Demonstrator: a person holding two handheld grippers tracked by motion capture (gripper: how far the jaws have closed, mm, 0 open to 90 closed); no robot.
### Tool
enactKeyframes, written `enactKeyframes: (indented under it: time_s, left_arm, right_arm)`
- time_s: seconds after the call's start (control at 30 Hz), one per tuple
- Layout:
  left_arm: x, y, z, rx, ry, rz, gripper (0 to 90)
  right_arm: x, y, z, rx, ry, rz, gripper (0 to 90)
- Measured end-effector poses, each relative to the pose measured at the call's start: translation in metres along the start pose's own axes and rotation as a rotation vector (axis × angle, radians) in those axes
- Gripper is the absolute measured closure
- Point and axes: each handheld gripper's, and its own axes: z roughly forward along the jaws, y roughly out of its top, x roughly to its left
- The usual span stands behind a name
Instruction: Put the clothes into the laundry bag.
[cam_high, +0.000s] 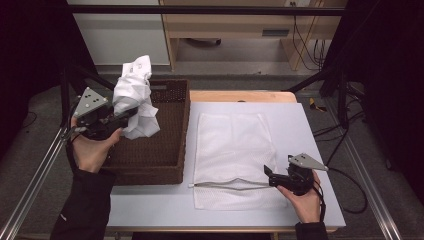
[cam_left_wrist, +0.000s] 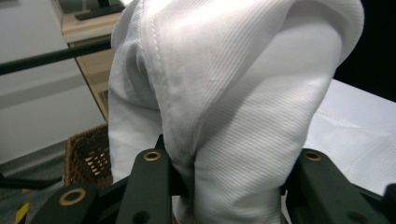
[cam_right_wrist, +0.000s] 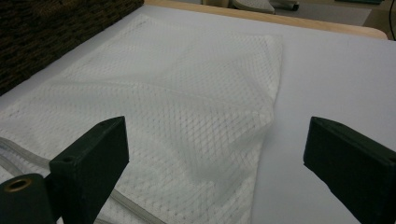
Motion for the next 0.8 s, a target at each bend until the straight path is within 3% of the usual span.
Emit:
enactKeyframes:
  time_s: [0.17,0.5,0.8]
  left_arm:
    - [-0.007,0.011,-0.012,-0.06,-0.028,0.008,62.3]
    - [-0.029,0.042,-0.033,-0.13,-0.069,0.035,62.3]
    - [-0.055,0.069,-0.038,-0.179,-0.124,0.058,62.2]
  right_arm:
    - [0.0,0.001,-0.001,-0.006,0.001,-0.004,7.2]
    - [0.0,0.002,-0.003,-0.016,-0.002,-0.007,7.2]
    - [-0.002,0.003,-0.006,-0.024,-0.002,-0.005,7.3]
